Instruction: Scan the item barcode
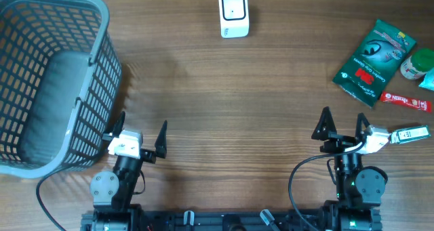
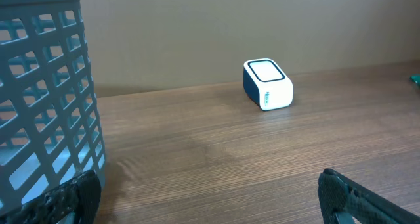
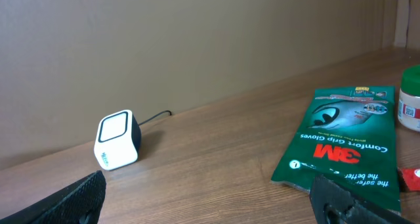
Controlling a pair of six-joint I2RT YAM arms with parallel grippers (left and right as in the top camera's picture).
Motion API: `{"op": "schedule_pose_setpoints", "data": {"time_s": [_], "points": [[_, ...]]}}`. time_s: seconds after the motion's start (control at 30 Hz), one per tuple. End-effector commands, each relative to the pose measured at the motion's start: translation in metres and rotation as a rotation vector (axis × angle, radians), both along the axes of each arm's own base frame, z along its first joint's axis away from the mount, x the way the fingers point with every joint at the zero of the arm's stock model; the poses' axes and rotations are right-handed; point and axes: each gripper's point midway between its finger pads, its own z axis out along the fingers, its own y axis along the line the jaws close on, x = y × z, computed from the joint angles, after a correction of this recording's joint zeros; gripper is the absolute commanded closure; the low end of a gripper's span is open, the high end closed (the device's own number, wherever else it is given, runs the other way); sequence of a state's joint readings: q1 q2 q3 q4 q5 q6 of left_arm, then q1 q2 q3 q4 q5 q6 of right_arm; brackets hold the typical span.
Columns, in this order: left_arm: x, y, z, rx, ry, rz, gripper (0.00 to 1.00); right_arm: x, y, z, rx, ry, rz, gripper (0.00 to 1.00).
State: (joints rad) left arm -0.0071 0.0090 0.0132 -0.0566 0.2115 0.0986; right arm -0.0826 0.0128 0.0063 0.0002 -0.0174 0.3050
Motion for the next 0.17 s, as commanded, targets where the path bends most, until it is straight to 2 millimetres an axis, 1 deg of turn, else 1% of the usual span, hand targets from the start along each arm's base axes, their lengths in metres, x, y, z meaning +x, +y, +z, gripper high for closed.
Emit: {"op": "schedule_pose_setpoints", "data": {"time_s": [0.0, 0.13], "points": [[-0.0002, -0.0015, -0.0029, -0.01, 0.006, -0.011, 0.0, -0.0004, 0.0001, 0.0026, -0.015, -0.011, -0.002, 0.0], [-0.0002, -0.0015, -0.003, -0.01, 0.007, -0.011, 0.0, -0.0004, 0.0, 0.0026, -0.016, -0.011, -0.002, 0.0]]}}
